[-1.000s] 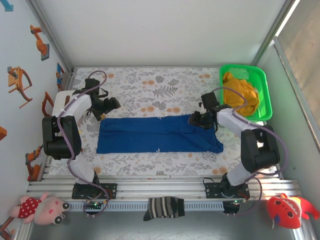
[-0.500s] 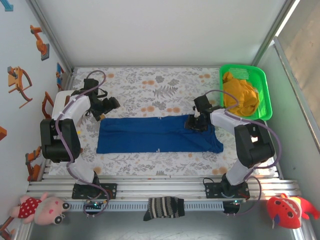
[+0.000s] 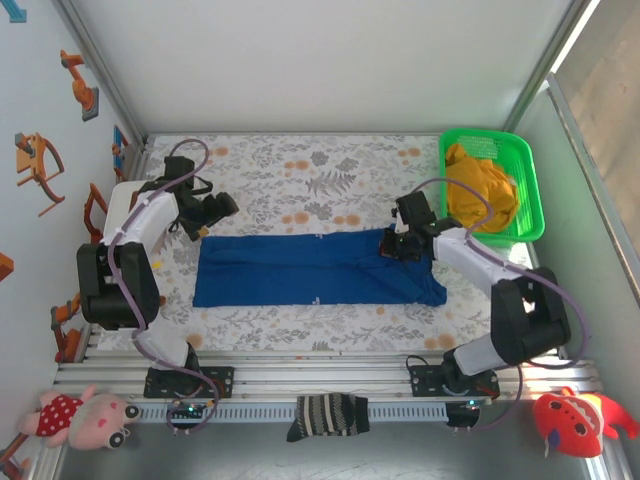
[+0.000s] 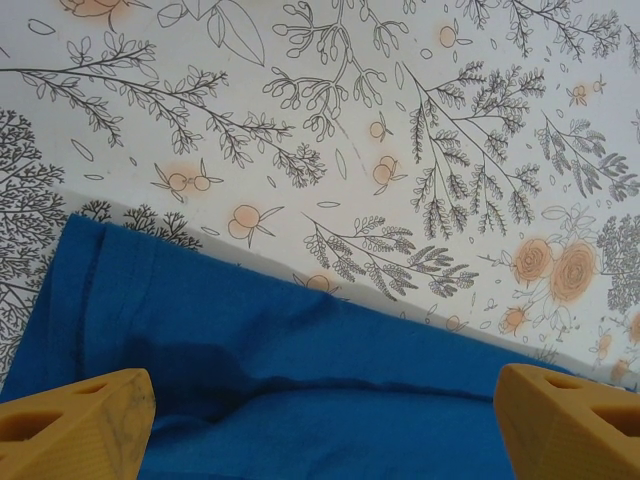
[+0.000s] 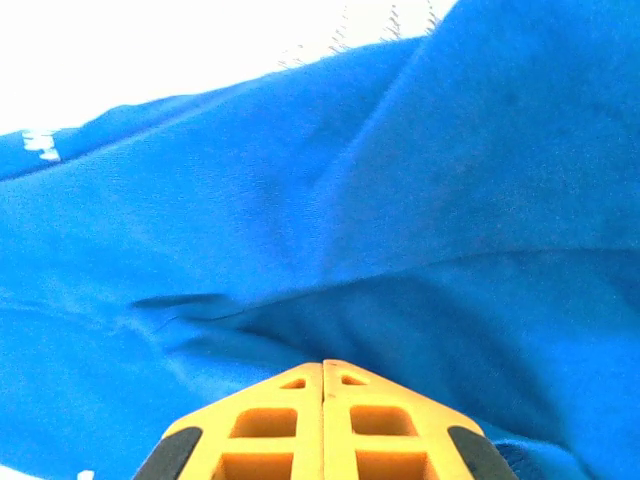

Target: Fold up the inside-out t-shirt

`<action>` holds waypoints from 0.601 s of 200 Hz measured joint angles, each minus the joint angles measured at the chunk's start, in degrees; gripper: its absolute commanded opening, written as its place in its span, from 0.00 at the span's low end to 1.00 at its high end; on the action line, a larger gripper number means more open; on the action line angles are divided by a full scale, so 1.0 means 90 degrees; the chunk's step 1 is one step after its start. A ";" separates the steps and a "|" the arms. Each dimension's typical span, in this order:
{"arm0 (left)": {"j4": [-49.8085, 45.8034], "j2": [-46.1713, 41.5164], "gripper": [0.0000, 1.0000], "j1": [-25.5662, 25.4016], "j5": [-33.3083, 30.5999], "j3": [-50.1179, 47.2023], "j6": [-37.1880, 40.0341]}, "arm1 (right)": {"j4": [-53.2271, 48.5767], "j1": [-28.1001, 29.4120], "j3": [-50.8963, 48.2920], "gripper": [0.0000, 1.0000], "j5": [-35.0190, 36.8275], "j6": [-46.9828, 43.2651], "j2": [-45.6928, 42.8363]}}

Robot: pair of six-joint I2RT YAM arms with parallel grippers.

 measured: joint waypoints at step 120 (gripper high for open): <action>0.0070 -0.0090 0.88 0.0036 0.0063 -0.0121 0.0000 | -0.0185 0.1336 -0.0685 0.00 0.0391 0.0865 -0.1299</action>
